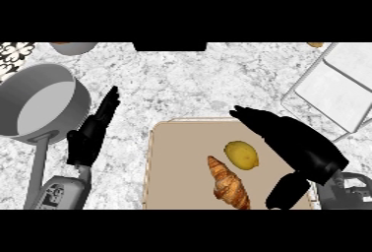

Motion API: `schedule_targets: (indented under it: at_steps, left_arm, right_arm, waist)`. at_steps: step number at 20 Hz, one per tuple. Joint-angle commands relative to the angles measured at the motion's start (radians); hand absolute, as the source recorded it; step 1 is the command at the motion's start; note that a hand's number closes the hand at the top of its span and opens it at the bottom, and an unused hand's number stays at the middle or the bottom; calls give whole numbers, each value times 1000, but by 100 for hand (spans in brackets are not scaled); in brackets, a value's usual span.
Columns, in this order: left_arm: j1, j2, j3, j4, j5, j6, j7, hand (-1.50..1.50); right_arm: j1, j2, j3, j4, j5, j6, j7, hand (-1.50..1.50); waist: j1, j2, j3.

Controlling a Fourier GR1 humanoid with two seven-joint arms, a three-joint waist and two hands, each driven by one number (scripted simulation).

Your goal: Pick the lemon from the tray and place it in the tiered shelf

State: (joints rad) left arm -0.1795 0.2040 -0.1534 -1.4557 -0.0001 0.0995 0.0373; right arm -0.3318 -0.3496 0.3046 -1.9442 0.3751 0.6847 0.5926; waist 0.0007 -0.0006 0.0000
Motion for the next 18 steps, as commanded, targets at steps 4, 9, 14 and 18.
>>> schedule_targets:
  at_steps: [4,9,14,18]
  left_arm:
    - [59,-49,-7,13,-50,-20,-46,0]
    - [-65,-65,30,97,-87,-17,-30,0]
    - [-22,-52,66,-31,-52,-62,54,0]
    - [-9,-39,90,32,-50,-99,-23,0]
  right_arm:
    - [21,58,1,53,116,6,-54,-150]
    - [-2,88,12,109,176,22,-75,-150]
    - [2,117,-13,35,177,114,-13,-150]
    - [-13,174,55,162,297,13,-73,-150]
  waist:
    - [1,1,0]
    - [-1,1,0]
    - [0,0,0]
    - [4,1,0]
